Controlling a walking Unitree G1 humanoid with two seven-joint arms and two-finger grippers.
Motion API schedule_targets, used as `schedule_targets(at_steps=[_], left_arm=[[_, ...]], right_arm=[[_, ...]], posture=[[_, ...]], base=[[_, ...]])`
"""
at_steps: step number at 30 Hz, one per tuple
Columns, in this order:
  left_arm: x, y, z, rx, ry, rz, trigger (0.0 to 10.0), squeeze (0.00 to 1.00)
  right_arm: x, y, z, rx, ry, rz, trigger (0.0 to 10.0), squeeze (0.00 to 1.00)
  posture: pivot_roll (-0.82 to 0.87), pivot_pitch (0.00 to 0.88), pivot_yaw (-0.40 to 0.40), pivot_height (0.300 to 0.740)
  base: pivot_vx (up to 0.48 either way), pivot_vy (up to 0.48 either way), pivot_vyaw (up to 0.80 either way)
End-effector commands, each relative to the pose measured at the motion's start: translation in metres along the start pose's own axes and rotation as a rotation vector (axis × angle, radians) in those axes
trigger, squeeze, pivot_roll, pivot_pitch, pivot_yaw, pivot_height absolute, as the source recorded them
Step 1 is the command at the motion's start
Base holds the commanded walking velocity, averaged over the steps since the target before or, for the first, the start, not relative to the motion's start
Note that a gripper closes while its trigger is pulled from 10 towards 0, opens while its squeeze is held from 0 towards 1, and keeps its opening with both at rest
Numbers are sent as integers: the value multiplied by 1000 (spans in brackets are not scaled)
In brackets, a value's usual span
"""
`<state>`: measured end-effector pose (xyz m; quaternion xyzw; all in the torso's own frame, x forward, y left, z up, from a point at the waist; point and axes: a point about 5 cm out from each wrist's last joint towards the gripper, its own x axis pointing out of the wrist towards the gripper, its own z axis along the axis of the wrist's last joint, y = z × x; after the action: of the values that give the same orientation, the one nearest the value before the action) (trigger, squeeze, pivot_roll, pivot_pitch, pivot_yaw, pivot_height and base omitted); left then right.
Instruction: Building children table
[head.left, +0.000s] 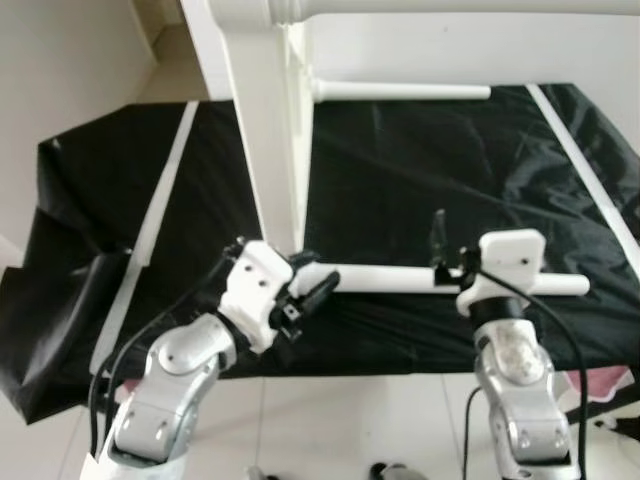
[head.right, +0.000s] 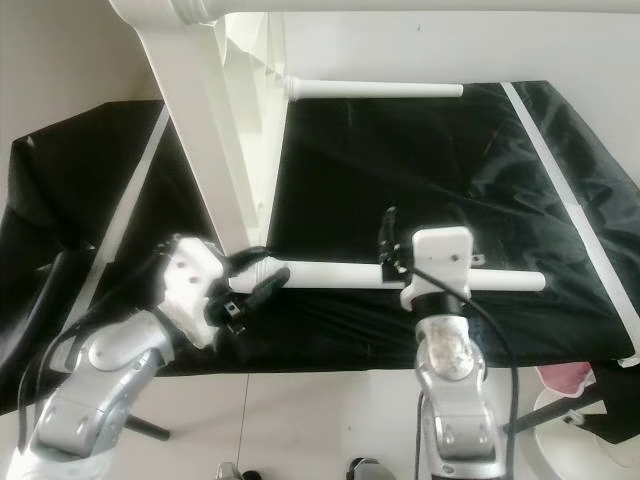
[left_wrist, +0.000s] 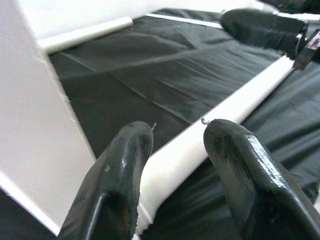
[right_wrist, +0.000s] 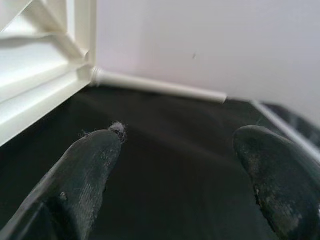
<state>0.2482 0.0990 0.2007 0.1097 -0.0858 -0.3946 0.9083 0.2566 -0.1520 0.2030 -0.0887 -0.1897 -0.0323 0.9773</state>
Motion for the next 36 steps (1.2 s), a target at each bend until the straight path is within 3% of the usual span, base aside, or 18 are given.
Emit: schedule_targets(at_steps=[1,5,22,36], left_arm=[[-4,11,-9,-6,34,278,10000,0],[-4,8,-14,-11,51,276,10000,0],[-5,8,-19,-29,57,292,10000,0],[-10,11,-20,-77,73,377,10000,0]], right_arm=[[-3,4,-1,22,23,19,10000,0],[-7,6,-4,30,55,39,10000,0],[-10,10,-7,25,80,82,10000,0],[-11,13,-5,15,85,159,10000,0]], posture=[[-58,185,36,740],[-58,183,34,740],[-50,168,21,740],[-39,187,13,740]], base=[[0,0,0],[0,0,0],[0,-469,0],[0,0,0]])
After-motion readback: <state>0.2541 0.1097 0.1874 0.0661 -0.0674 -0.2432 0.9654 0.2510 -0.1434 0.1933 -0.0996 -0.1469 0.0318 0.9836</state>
